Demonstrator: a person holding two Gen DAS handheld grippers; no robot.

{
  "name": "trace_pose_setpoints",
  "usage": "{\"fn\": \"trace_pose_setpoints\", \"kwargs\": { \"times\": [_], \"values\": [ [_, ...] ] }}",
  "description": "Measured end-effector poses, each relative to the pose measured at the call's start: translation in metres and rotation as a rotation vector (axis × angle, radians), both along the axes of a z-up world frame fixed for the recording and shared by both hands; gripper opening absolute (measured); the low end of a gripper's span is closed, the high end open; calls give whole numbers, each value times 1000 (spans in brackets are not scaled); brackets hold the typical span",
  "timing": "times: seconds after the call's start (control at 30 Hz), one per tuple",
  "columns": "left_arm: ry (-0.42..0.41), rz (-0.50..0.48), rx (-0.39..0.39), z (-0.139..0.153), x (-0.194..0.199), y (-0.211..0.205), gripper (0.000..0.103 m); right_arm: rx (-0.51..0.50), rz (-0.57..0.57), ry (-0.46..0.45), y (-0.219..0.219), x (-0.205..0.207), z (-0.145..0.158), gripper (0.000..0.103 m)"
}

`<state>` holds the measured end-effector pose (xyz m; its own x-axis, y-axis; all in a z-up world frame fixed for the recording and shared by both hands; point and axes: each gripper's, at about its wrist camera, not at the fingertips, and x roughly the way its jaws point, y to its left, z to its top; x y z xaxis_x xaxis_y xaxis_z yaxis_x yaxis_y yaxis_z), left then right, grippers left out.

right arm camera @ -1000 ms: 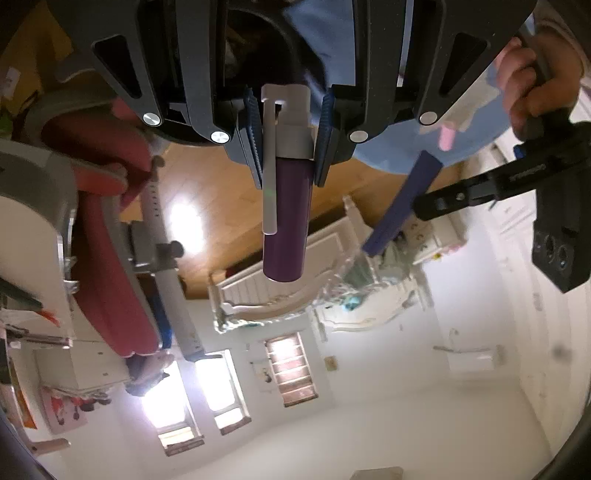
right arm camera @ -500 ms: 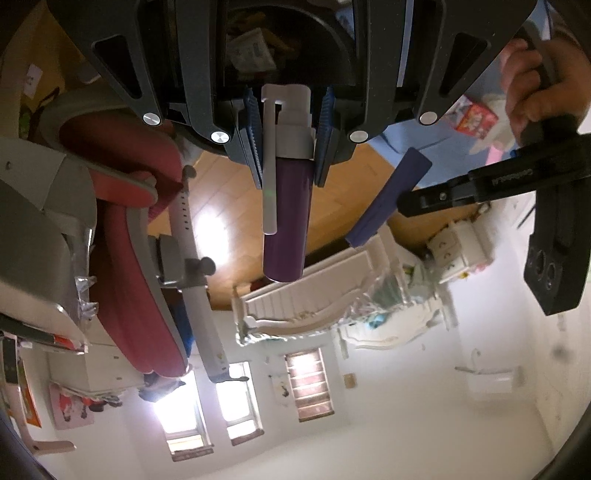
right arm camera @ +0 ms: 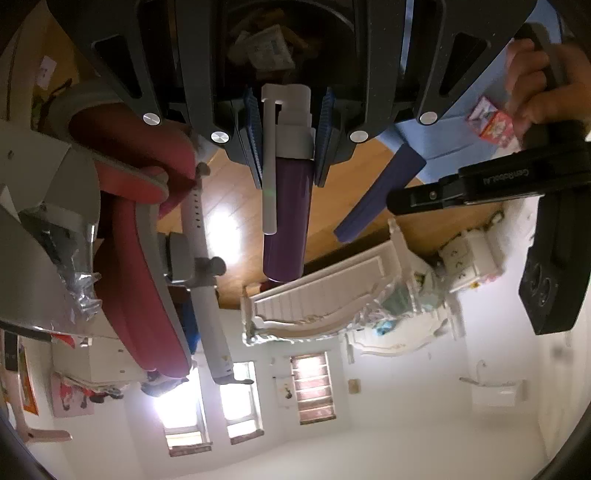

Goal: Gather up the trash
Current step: 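Carry the blue stick and purple tube over the black bin, then release the stick and tube into the bin, then return both tools to the rug, then grasp the pink hair roller with the left tool while the right tool grasps the red milk box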

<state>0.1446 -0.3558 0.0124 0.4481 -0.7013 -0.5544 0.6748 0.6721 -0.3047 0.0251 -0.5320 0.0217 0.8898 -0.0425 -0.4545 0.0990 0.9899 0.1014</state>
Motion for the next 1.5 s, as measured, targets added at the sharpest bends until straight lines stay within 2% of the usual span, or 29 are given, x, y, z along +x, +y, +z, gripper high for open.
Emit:
{"fn": "trace_pose_setpoints", "kwargs": {
  "times": [0.3,0.37,0.4,0.43,0.47,0.5,0.67,0.87,0.97,1.13,1.27,1.37,1.5],
  "values": [
    [2,-19,42,-2,10,-15,11,-58,-42,28,1,11,-3,28],
    [9,-15,43,-1,12,-14,22,-71,-49,36,1,13,-4,30],
    [10,-7,37,0,12,-12,41,-83,-55,37,1,13,-5,48],
    [1,8,29,2,11,-7,64,-89,-63,29,2,12,-5,75],
    [-9,21,24,2,8,-4,73,-93,-72,10,3,8,-3,83],
    [-28,38,15,4,5,1,77,-96,-73,-14,5,3,-2,85],
    [-17,83,9,11,0,30,77,-82,-44,12,16,2,-6,85],
    [6,264,17,13,3,102,82,-35,54,52,45,4,-13,85],
    [37,386,18,7,8,153,82,-5,193,84,75,12,-15,88],
    [75,580,89,-12,20,228,82,45,409,154,125,34,-13,89],
    [135,646,106,-31,32,268,82,-20,539,218,174,55,-18,90],
    [142,630,141,-42,40,277,82,-80,617,261,206,73,-24,90],
    [158,592,166,-55,54,279,81,-226,700,312,245,91,-38,90]
  ]
}}
